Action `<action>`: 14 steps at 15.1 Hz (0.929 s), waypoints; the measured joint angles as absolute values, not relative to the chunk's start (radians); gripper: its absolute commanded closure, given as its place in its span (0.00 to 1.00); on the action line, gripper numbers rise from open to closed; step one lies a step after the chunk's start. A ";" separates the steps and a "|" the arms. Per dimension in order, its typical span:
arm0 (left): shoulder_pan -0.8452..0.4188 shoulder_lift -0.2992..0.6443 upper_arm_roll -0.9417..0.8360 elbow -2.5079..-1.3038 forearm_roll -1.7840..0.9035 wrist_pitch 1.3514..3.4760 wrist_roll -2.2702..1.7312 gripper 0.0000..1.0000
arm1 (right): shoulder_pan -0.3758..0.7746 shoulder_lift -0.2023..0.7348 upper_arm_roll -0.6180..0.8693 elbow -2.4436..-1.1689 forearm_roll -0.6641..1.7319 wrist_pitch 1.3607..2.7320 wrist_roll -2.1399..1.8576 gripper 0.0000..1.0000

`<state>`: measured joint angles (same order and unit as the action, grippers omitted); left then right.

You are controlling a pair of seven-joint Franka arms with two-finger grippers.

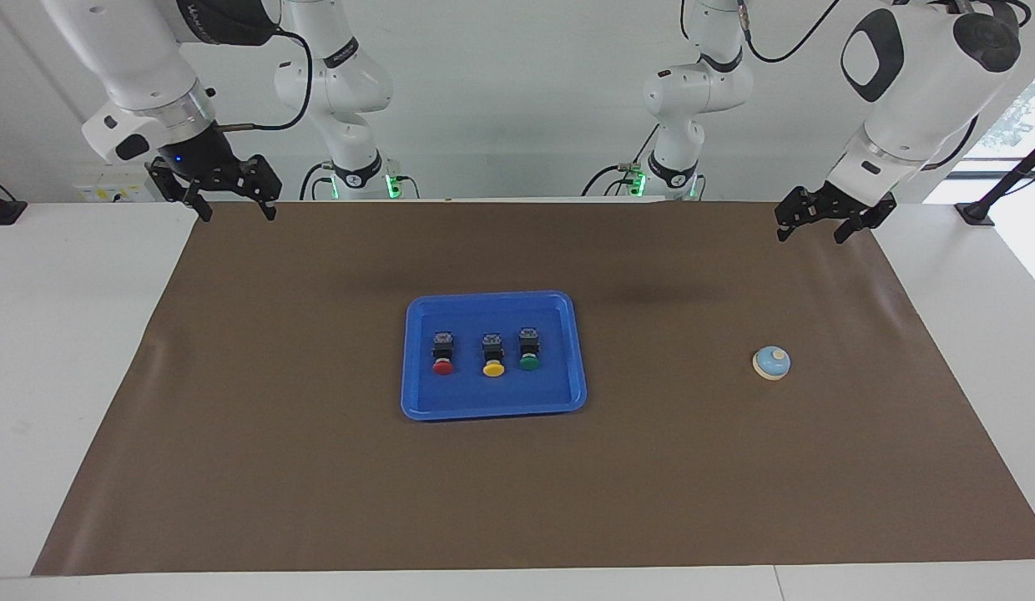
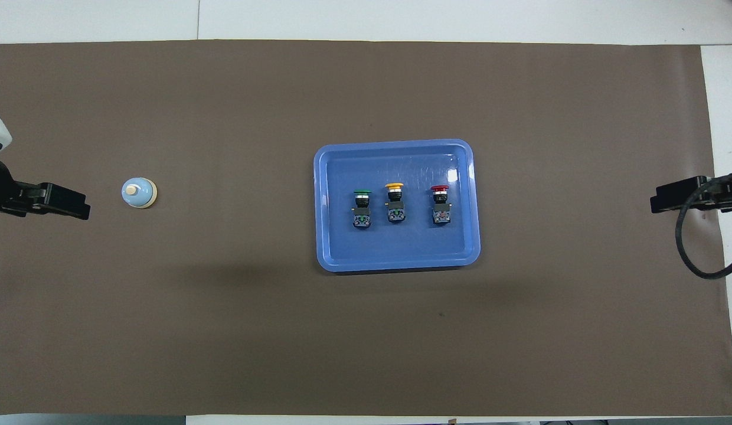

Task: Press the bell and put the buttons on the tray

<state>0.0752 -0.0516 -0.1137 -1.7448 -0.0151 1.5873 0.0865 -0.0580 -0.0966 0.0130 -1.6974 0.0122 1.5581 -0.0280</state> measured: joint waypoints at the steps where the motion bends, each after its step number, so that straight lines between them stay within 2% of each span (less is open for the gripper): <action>1: 0.042 -0.055 -0.092 -1.745 -0.015 1.579 0.071 0.00 | -0.058 -0.097 0.013 -1.697 0.012 1.558 -0.028 0.00; 6: -0.203 -0.088 0.170 -1.745 -0.014 1.562 0.059 0.00 | -0.058 -0.097 0.013 -1.697 0.012 1.558 -0.028 0.00; 11: -0.228 -0.093 0.195 -1.746 -0.014 1.562 0.059 0.00 | -0.058 -0.097 0.013 -1.697 0.012 1.558 -0.028 0.00; 14: -0.206 -0.093 0.149 -1.746 -0.014 1.560 0.059 0.00 | -0.058 -0.097 0.013 -1.697 0.012 1.558 -0.028 0.00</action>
<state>-0.2065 -0.0925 0.1489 -1.7456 -0.0137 1.5598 0.0591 -0.0579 -0.0966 0.0130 -1.6974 0.0122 1.5581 -0.0280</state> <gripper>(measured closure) 0.000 0.000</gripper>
